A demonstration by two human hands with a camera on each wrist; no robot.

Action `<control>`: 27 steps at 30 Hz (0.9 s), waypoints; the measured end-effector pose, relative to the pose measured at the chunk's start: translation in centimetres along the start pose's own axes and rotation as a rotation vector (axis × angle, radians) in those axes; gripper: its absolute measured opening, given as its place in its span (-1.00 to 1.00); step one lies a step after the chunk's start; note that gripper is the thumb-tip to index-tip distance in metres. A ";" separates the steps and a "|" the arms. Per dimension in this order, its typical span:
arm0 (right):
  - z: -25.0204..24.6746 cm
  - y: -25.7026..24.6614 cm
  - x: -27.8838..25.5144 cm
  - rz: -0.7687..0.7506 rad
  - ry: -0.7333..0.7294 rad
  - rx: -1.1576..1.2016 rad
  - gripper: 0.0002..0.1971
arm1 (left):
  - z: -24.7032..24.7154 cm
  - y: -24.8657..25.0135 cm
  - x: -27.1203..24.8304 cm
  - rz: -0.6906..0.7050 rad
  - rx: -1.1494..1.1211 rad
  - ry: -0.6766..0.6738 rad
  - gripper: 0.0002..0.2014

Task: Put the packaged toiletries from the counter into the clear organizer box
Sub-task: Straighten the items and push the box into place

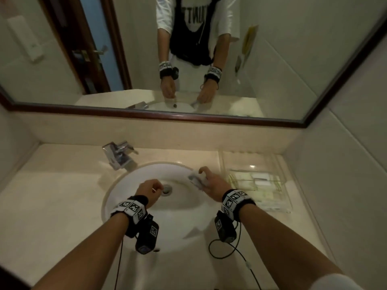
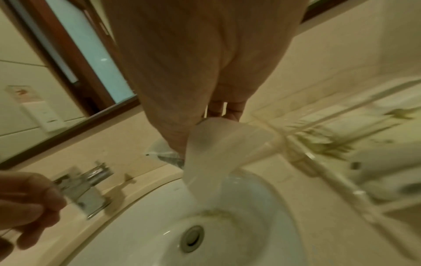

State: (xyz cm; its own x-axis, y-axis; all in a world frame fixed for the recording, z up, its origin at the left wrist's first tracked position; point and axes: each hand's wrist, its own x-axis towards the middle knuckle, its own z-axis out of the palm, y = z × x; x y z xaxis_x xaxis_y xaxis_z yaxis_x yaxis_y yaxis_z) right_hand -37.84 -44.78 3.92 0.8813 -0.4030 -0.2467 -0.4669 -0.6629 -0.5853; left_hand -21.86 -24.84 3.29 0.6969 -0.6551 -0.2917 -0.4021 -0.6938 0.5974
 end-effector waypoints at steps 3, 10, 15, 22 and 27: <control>-1.3 3.8 -2.3 0.087 0.027 -0.027 -0.54 | 2.3 2.4 -0.1 0.010 0.002 -0.012 -0.90; -4.3 11.5 -6.9 0.283 0.134 -0.294 -0.81 | 6.3 7.8 -0.1 0.071 0.031 -0.081 -0.83; -5.5 14.9 -8.2 0.354 0.262 -0.286 -0.68 | 8.0 10.9 0.8 0.099 0.029 -0.091 -0.83; -4.5 17.3 -6.8 0.310 0.272 -0.265 -0.61 | 9.9 13.3 1.2 0.092 0.055 -0.110 -0.84; -3.9 18.1 -5.9 0.286 0.250 -0.247 -0.63 | 10.6 13.9 2.3 0.065 0.032 -0.147 -0.84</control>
State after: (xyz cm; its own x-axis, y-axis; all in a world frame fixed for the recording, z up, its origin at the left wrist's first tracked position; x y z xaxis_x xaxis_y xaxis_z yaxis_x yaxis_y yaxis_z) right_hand -51.79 -56.82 -2.18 0.6843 -0.7115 -0.1600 -0.7189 -0.6213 -0.3117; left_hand -32.17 -39.15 3.04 0.5754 -0.7341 -0.3606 -0.4643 -0.6561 0.5949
